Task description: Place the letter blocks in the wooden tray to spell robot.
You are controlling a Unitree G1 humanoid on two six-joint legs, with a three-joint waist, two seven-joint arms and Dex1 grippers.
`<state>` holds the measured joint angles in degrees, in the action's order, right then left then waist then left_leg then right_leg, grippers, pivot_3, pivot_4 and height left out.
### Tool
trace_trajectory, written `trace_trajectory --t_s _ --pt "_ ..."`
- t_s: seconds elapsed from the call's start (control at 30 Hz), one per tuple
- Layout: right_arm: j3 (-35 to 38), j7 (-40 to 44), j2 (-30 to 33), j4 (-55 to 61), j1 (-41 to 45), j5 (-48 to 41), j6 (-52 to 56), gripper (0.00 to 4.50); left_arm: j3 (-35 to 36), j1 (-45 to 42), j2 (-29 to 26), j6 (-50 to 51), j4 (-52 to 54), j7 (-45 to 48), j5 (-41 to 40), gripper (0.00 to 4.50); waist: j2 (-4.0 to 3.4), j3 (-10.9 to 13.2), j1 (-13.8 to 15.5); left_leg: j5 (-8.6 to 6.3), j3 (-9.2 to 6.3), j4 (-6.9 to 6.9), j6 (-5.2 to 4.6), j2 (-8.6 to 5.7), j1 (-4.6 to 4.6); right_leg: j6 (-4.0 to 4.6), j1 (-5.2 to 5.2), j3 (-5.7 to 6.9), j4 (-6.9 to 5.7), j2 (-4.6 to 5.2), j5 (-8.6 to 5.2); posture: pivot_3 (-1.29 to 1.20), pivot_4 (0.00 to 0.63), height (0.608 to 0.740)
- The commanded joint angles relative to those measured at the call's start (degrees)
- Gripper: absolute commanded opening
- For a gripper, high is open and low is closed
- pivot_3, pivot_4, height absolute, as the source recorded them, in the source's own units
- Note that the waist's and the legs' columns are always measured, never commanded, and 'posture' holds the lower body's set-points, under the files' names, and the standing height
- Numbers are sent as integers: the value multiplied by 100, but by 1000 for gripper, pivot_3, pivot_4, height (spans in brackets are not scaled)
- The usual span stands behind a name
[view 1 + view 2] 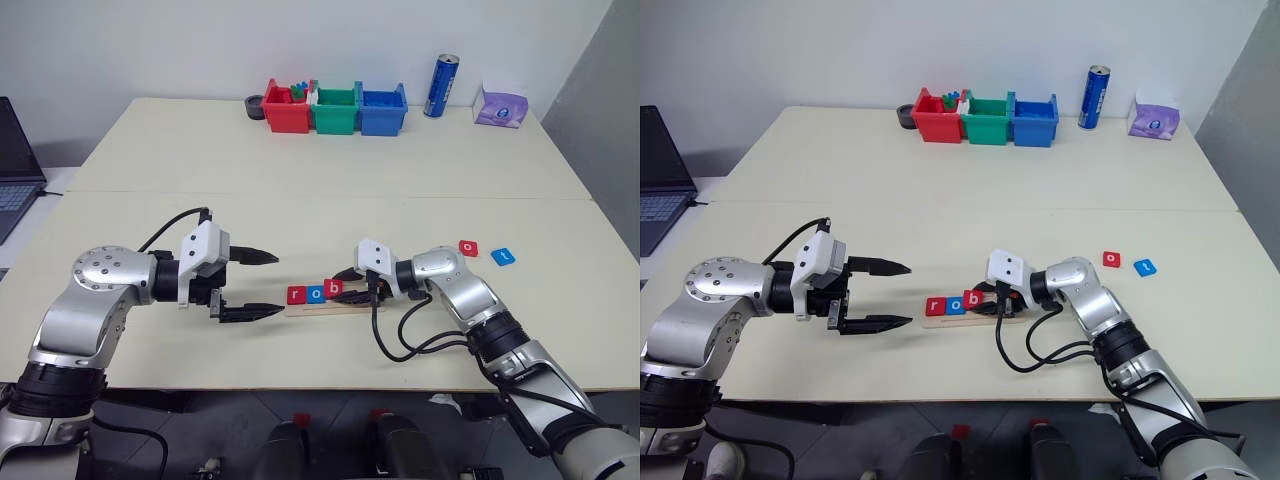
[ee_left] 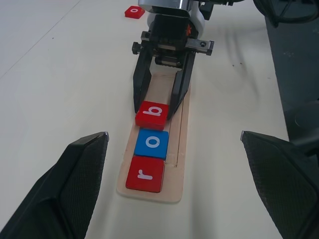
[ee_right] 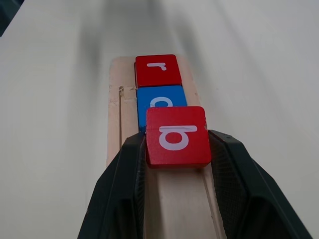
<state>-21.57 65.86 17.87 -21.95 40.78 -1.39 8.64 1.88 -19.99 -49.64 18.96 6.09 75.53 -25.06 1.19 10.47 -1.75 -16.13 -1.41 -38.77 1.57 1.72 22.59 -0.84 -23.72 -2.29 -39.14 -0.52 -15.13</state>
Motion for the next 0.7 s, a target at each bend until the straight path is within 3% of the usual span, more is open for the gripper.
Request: trace_trajectory --t_s 0.03,0.7 --pt "46 97 19 63 148 -42 -71 1460 44 -17 -5 -92 45 -31 3 4500 0 0 0 0 0 0 0 0 0 0 0 0 0 0 0 0 150 740" --pt "0 205 76 -78 188 63 -204 1460 4 -34 11 -132 19 -83 22 4500 0 0 -1 0 0 0 0 0 0 0 0 0 0 0 0 0 150 740"
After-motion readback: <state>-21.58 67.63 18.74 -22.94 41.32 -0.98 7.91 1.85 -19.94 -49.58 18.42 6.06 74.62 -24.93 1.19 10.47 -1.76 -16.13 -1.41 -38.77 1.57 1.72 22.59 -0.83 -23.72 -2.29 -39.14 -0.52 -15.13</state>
